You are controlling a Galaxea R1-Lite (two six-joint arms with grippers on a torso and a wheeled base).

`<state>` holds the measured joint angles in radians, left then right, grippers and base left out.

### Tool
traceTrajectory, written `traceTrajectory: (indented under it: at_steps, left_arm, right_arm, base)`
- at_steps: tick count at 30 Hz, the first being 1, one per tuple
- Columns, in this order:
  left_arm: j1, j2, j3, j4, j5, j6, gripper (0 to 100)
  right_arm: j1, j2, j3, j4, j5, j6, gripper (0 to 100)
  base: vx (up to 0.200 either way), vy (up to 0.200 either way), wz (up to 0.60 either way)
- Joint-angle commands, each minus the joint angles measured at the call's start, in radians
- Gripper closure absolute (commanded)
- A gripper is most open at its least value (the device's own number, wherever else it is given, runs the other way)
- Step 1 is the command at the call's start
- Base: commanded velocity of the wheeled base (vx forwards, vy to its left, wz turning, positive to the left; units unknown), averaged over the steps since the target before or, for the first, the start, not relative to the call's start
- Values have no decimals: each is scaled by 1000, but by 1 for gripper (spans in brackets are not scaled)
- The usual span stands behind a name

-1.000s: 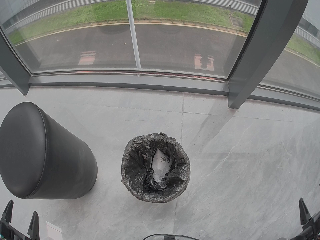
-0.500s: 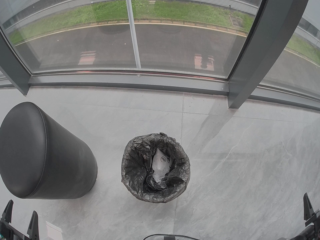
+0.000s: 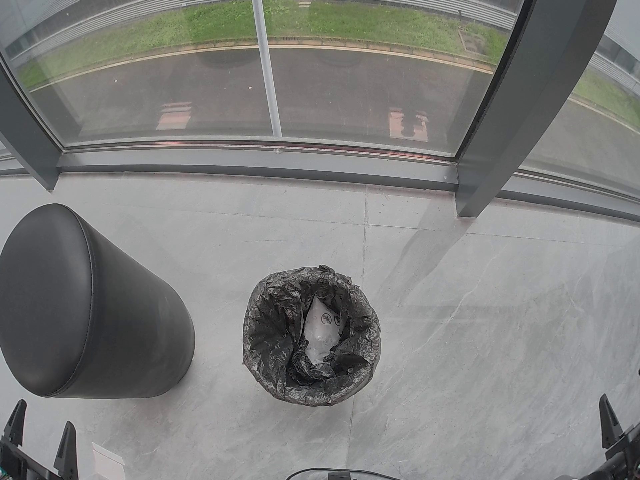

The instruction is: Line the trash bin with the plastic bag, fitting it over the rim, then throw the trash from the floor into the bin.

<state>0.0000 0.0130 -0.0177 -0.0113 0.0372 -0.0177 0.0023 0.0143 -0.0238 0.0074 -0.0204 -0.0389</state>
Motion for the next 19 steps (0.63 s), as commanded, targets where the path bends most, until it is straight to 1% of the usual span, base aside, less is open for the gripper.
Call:
traceTrajectory:
  at_steps: [1, 4, 7, 8, 10, 12, 13, 19]
  left_arm:
    - [0, -13, 18, -1, 1, -1, 0]
    - [0, -13, 18, -3, 1, -2, 0]
    - [0, -13, 18, -3, 3, -4, 0]
    - [0, -13, 18, -3, 6, -4, 0]
    - [0, -13, 18, -3, 6, -4, 0]
    - [0, -13, 18, -3, 6, -4, 0]
    - [0, -13, 18, -3, 6, -4, 0]
    - [0, -13, 18, -4, 6, -4, 0]
  right_arm:
    - [2, -11, -5, 6, 22, -13, 0]
    - [1, -8, -4, 5, 25, -7, 0]
    - [1, -13, -5, 6, 0, 4, 0]
    - [1, -13, -5, 6, -19, 16, 0]
    - [1, -11, -5, 8, -19, 16, 0]
    - [2, -7, -8, 23, -6, 1, 0]
    - [2, -7, -10, 32, 0, -6, 100]
    - [1, -10, -18, 45, -1, 2, 100]
  base:
    - [0, 0, 0]
    - [0, 0, 0]
    - [0, 0, 0]
    - [0, 0, 0]
    - [0, 0, 0]
    - [0, 0, 0]
    - [0, 0, 0]
    - [0, 0, 0]
